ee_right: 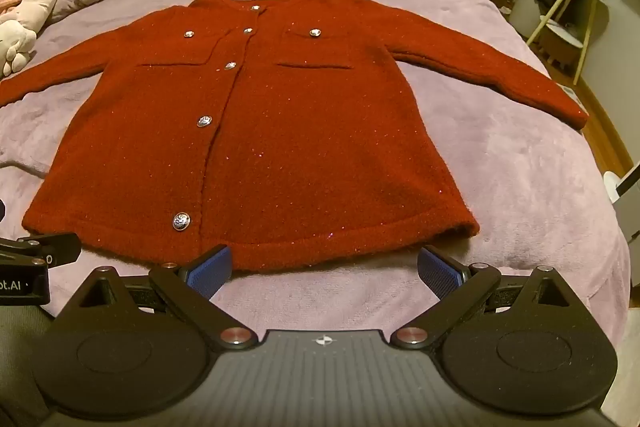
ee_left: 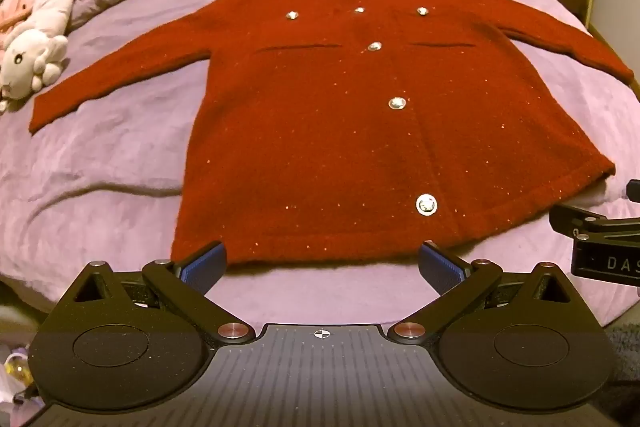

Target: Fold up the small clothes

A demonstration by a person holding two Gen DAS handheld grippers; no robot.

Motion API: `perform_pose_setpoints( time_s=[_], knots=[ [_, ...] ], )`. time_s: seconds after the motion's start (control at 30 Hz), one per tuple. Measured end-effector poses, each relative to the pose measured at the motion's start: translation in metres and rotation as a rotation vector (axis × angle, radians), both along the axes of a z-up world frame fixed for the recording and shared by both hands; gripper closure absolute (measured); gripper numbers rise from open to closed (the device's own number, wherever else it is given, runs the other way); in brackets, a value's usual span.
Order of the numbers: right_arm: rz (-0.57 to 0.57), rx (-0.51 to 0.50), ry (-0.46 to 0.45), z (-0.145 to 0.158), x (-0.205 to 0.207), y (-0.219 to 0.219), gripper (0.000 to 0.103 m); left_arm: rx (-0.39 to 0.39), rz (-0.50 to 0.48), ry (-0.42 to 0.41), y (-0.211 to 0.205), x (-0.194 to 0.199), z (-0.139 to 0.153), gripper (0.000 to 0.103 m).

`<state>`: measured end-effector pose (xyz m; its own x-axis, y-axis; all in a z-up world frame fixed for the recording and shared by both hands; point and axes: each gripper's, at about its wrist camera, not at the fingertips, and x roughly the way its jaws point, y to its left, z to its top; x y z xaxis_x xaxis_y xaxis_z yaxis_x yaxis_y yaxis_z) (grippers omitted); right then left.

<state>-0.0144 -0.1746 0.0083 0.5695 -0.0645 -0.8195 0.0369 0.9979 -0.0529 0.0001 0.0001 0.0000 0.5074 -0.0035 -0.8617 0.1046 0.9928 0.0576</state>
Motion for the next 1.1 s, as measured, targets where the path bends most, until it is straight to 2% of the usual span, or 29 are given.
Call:
perform_pose_setpoints(
  time_s=[1.1],
  knots=[
    [-0.012, 0.007, 0.003, -0.0030, 0.0003, -0.0040, 0.004, -0.010, 0.001, 0.021, -0.0020, -0.0023, -0.0065, 0.000]
  ],
)
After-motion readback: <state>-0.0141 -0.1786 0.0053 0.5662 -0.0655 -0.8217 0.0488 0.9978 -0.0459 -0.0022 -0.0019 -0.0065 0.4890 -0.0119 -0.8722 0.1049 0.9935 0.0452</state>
